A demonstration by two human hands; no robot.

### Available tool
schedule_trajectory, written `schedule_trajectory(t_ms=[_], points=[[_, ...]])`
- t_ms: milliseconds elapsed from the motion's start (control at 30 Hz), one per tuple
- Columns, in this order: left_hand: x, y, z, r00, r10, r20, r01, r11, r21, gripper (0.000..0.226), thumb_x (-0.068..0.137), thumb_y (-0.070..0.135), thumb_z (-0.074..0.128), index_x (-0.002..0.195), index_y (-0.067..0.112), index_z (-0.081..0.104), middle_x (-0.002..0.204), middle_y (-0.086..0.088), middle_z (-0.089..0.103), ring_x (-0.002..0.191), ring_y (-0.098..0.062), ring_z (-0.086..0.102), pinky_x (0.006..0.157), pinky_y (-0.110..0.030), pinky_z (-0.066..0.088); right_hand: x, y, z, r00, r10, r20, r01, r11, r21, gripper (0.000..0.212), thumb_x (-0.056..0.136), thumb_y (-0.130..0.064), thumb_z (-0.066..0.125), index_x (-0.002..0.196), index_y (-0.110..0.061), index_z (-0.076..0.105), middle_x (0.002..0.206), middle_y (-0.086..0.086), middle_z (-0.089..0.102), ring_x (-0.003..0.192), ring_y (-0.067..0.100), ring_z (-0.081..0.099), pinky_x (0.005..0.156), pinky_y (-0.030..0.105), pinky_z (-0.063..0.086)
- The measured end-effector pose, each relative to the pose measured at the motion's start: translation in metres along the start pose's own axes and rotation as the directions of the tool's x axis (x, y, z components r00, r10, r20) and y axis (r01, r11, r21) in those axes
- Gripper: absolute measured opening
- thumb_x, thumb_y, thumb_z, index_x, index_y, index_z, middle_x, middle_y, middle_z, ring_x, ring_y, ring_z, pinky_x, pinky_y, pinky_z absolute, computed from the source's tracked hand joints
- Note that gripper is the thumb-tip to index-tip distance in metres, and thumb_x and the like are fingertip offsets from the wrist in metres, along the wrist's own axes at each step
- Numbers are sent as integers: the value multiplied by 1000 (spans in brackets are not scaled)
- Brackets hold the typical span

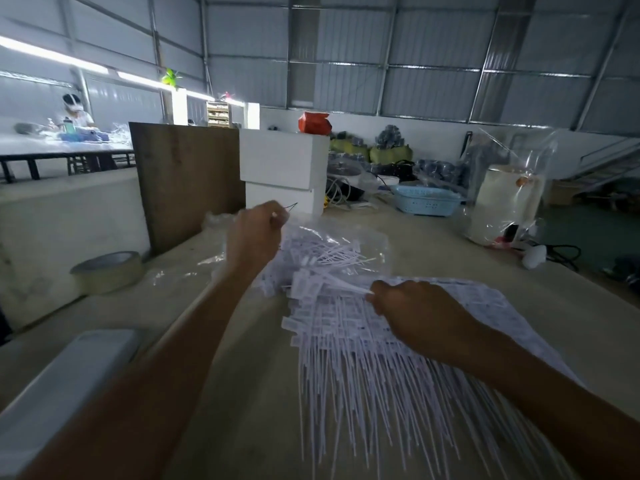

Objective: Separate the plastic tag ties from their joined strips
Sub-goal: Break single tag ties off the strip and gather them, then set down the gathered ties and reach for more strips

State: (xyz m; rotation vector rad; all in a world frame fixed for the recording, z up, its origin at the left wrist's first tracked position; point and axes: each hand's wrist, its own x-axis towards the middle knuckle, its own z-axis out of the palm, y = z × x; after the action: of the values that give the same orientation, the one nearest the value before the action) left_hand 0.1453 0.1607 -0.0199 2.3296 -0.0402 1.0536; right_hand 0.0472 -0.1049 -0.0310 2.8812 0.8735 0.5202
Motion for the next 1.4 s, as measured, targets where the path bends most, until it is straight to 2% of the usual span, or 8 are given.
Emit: schedule_trajectory(t_ms=[267,600,767,833,1000,1167,1267,1400], points=[[56,22,-20,978,207,34,-196,960,-202,4,87,24,74,90,24,72,74,5,68,65,5,59,65,-7,44,96,-31,-7,998,44,-45,-56,944,-324,18,96,-11,50,112,-13,57,102,6,67,92,29,68,63,33,36],[61,26,-26,982,187,-16,-184,939,-290,20,85,11,76,102,19,71,76,3,68,64,5,60,63,2,42,272,-47,27,976,-25,218,-28,971,236,34,108,-20,34,131,-3,52,133,15,54,114,27,54,103,40,42],[64,23,-30,983,178,-53,-185,920,-344,24,85,6,71,106,18,71,81,-5,72,71,-3,64,67,-1,44,291,-55,52,977,35,210,-43,999,33,20,101,-15,43,111,-8,59,115,14,62,107,32,60,86,39,47],[63,23,-33,982,184,-47,-188,912,-364,29,85,5,71,110,18,69,86,-4,73,77,-6,66,71,-7,50,291,-61,63,950,78,302,-80,997,-6,32,101,-20,47,130,-9,53,133,17,53,123,36,52,94,41,44],[64,18,-41,982,180,48,-142,889,-434,45,83,14,76,124,24,59,105,-1,67,88,-10,66,76,-26,59,253,-54,47,988,15,154,-28,996,87,70,101,-48,48,158,-19,20,158,14,24,144,38,21,113,53,28],[62,26,-51,983,184,19,-166,922,-351,42,90,36,67,130,32,53,122,-3,59,107,-19,57,93,-39,50,98,-26,24,911,-196,-363,320,892,320,34,102,-23,54,129,-5,62,128,12,61,119,22,50,105,30,37],[59,46,-61,968,247,-52,-250,910,-330,41,90,19,63,129,25,55,126,-2,57,114,-15,53,100,-34,45,-4,10,28,924,-190,-333,264,945,191,27,102,-22,52,115,-8,71,115,6,70,109,19,60,99,29,44],[26,97,-62,910,375,-174,-414,835,-364,31,87,1,56,113,15,64,100,6,64,84,10,56,73,-2,40,-71,68,31,979,-24,-201,71,971,228,17,95,-10,60,105,-7,73,105,9,71,98,21,62,91,21,43]])
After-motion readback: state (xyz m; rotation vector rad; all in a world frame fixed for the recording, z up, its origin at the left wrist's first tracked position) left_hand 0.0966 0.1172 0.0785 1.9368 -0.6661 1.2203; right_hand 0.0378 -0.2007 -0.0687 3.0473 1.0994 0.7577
